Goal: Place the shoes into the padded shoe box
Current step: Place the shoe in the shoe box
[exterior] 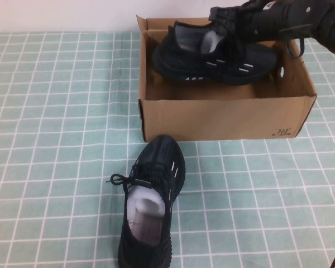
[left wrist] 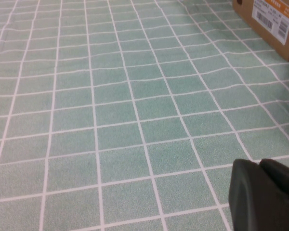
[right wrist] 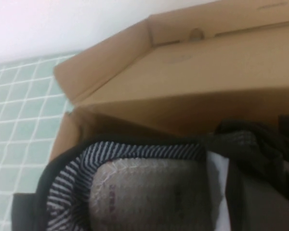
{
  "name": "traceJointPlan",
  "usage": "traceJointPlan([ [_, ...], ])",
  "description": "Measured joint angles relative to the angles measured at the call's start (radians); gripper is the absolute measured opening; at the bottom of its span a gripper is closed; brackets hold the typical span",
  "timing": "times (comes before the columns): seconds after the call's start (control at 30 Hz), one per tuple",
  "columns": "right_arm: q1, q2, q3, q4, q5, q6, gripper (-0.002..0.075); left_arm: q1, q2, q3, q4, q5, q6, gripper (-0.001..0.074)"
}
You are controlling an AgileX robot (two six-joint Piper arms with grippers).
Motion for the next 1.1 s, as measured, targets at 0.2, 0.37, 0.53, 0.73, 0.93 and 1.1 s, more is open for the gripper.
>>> traceJointPlan([
  [0.2,-0.009,0.022,0.0,-0.021,-0.052,0.0,-0.0001,0.0,0.0,0.0,0.0,0.0,0.002,-0.0004],
  [0.37,-0.009,0.055,0.0,-0.023,-0.084,-0.002,-0.0001,0.0,0.0,0.0,0.0,0.0,0.002,-0.0004],
  [0.53,-0.01,0.096,-0.002,-0.025,-0.104,-0.024,-0.0001,0.0,0.0,0.0,0.0,0.0,0.002,-0.0004],
  [0.73,-0.01,0.141,-0.002,-0.025,-0.119,-0.098,-0.0001,0.0,0.0,0.0,0.0,0.0,0.002,-0.0004],
  [0.93,-0.01,0.146,-0.008,-0.023,-0.125,-0.19,0.0063,0.0,0.0,0.0,0.0,0.0,0.002,-0.0004],
  [1.1,-0.011,0.123,-0.008,-0.019,-0.107,-0.209,0.0285,0.0,0.0,0.0,0.0,0.0,0.002,-0.0004],
])
